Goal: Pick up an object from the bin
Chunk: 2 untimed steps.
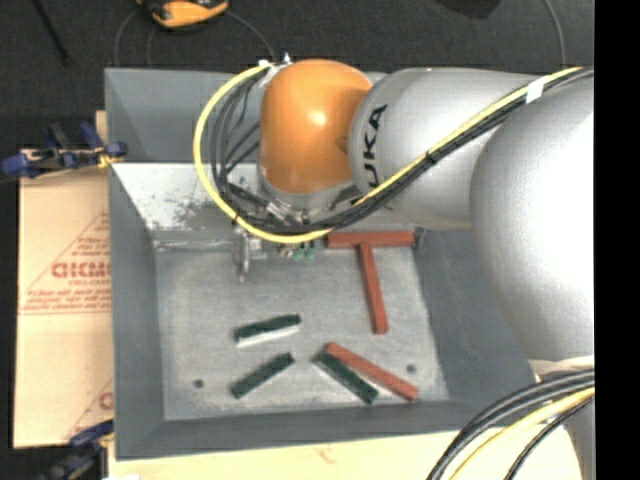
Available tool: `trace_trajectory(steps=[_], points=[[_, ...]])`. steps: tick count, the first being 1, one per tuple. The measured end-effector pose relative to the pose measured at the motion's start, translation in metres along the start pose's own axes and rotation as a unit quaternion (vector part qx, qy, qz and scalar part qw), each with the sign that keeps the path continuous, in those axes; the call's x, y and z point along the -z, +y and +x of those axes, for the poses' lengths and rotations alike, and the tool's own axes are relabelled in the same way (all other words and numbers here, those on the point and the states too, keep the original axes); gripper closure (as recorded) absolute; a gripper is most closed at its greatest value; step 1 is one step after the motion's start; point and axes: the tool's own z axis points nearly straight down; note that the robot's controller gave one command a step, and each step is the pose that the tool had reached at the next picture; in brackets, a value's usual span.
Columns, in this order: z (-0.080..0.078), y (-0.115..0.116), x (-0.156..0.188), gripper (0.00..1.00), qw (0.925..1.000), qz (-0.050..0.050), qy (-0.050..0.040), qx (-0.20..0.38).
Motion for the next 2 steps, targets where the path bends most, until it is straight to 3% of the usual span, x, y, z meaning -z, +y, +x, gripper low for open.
trace_trajectory(steps=[1,2], points=[[0.005,-0.007,-0.019,1.00,1.0000,0.000,0.0065,0.001],[0.018,0.005,-0.032,1.00,1.0000,-0.001,0.0043,0.002]])
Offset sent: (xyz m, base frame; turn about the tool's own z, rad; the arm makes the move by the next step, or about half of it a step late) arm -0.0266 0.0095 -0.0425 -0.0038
